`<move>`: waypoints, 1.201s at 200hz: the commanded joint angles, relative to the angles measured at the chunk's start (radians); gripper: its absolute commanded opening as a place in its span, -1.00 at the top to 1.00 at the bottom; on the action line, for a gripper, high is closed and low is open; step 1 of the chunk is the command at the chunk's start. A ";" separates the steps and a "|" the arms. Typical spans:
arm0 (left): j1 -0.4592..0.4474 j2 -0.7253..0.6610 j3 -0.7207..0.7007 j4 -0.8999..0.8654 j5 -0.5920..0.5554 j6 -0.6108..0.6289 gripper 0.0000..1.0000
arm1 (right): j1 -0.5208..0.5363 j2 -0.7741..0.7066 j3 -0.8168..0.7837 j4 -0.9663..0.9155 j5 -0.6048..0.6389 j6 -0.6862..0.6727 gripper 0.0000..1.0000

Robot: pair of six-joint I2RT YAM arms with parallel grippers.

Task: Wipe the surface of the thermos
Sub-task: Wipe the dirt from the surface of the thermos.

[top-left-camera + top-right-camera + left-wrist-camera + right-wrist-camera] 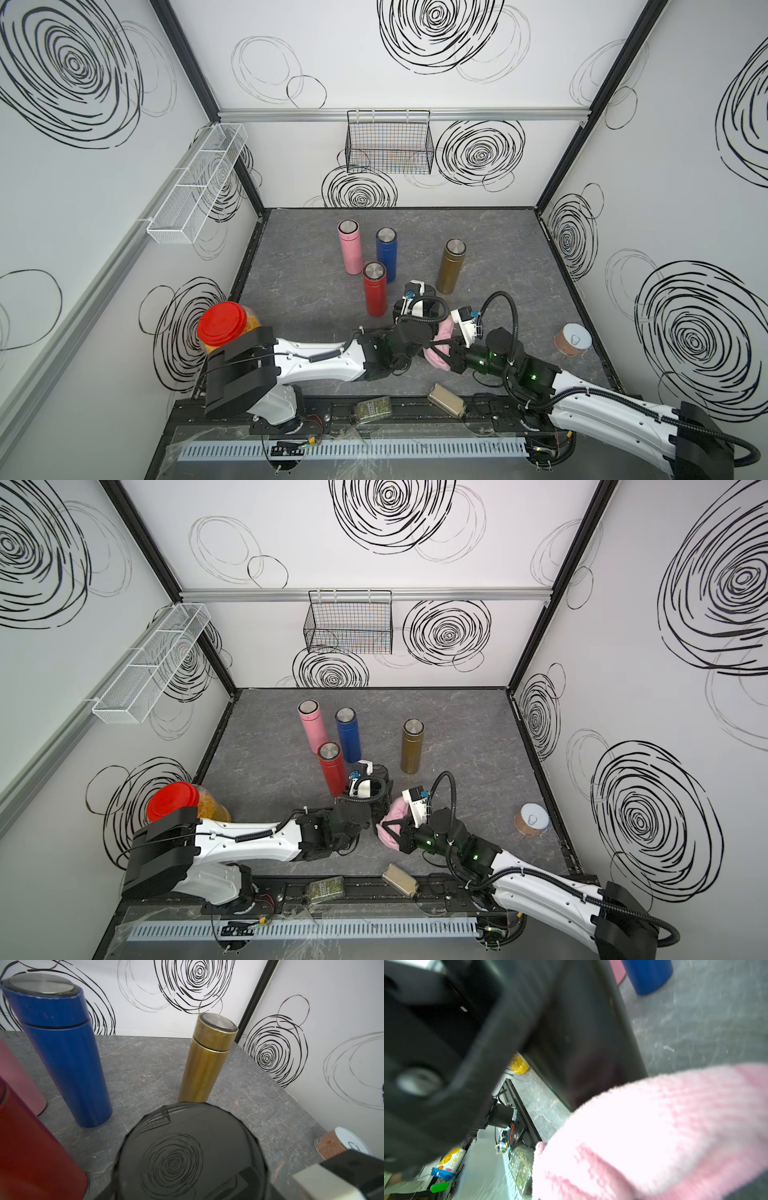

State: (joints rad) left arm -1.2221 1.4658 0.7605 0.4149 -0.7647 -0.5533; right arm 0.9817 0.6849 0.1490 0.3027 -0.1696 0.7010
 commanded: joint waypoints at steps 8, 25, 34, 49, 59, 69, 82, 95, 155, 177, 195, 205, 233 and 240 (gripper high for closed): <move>-0.016 -0.012 0.098 -0.035 -0.130 -0.142 1.00 | 0.039 0.005 0.049 0.148 0.087 -0.073 1.00; -0.017 -0.004 0.147 -0.125 -0.153 -0.213 1.00 | 0.051 0.063 0.051 0.193 0.129 -0.088 1.00; -0.017 -0.004 0.163 -0.161 -0.157 -0.251 1.00 | 0.056 0.098 0.037 0.230 0.141 -0.087 1.00; -0.003 0.000 0.193 -0.242 -0.147 -0.324 1.00 | 0.072 0.141 -0.002 0.267 0.181 -0.057 1.00; 0.004 0.004 0.205 -0.265 -0.131 -0.342 1.00 | 0.082 0.148 -0.042 0.285 0.227 -0.016 1.00; 0.007 0.003 0.205 -0.270 -0.134 -0.365 1.00 | 0.091 0.139 -0.087 0.295 0.268 0.022 1.00; 0.012 -0.001 0.201 -0.261 -0.123 -0.374 1.00 | 0.107 0.104 -0.123 0.287 0.316 0.049 1.00; 0.012 -0.004 0.198 -0.253 -0.118 -0.387 1.00 | 0.115 0.059 -0.129 0.273 0.342 0.036 1.00; 0.013 0.013 0.218 -0.215 -0.085 -0.471 1.00 | 0.119 0.187 0.059 0.406 0.260 -0.167 1.00; 0.009 0.023 0.236 -0.210 -0.085 -0.476 1.00 | 0.134 0.322 0.076 0.491 0.267 -0.178 1.00; 0.013 0.020 0.242 -0.213 -0.084 -0.484 1.00 | 0.155 0.364 0.034 0.521 0.347 -0.147 1.00; 0.016 0.012 0.237 -0.210 -0.088 -0.489 1.00 | 0.170 0.362 -0.006 0.524 0.418 -0.124 1.00; 0.026 -0.021 0.223 -0.203 -0.091 -0.490 1.00 | 0.182 0.286 -0.122 0.495 0.541 -0.044 1.00; 0.026 -0.028 0.219 -0.206 -0.096 -0.490 1.00 | 0.184 0.259 -0.132 0.465 0.561 -0.040 1.00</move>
State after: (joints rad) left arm -1.2015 1.4918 0.9508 0.1192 -0.8497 -1.0115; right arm 1.1595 1.0061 0.0738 0.7956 0.2420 0.6018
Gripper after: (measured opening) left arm 0.681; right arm 0.085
